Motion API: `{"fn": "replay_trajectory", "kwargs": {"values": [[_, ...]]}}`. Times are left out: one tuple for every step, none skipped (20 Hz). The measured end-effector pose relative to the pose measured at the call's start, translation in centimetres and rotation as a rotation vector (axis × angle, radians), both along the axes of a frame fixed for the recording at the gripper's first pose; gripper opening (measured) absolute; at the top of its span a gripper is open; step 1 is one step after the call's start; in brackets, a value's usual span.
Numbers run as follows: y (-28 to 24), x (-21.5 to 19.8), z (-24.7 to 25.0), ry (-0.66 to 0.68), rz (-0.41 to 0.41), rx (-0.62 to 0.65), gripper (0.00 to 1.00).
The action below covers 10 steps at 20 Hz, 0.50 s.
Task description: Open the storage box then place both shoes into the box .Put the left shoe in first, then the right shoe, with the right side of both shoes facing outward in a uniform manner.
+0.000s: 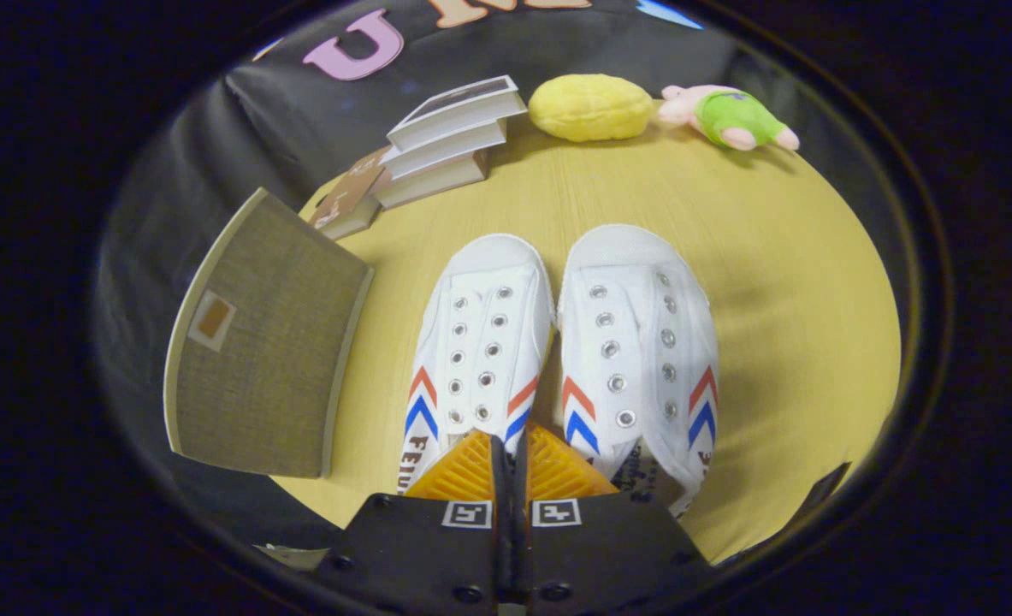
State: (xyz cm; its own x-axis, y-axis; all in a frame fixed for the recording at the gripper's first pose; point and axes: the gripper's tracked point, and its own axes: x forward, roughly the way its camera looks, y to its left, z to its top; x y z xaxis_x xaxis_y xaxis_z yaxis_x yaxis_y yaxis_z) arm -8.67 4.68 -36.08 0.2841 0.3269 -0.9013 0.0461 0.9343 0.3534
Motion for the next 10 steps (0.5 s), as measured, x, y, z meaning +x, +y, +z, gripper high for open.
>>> {"fn": "replay_trajectory", "kwargs": {"values": [[0.1,0.3,0.2,-0.001,-0.026,0.026,0.04],[0.3,0.0,0.4,0.01,-0.048,0.063,0.04],[0.6,0.2,0.7,0.019,-0.075,0.104,0.04],[0.5,0.3,1.1,0.018,-0.112,0.136,0.03],[0.8,0.1,1.3,0.029,-0.12,0.165,0.03],[0.8,0.4,1.6,0.021,-0.137,0.185,0.03],[0.6,0.3,2.3,0.005,-0.149,0.198,0.03],[0.9,0.4,2.7,0.006,-0.146,0.216,0.03],[1.0,0.8,3.3,-0.005,-0.158,0.231,0.03],[1.1,0.7,3.9,-0.007,-0.167,0.242,0.03]]}}
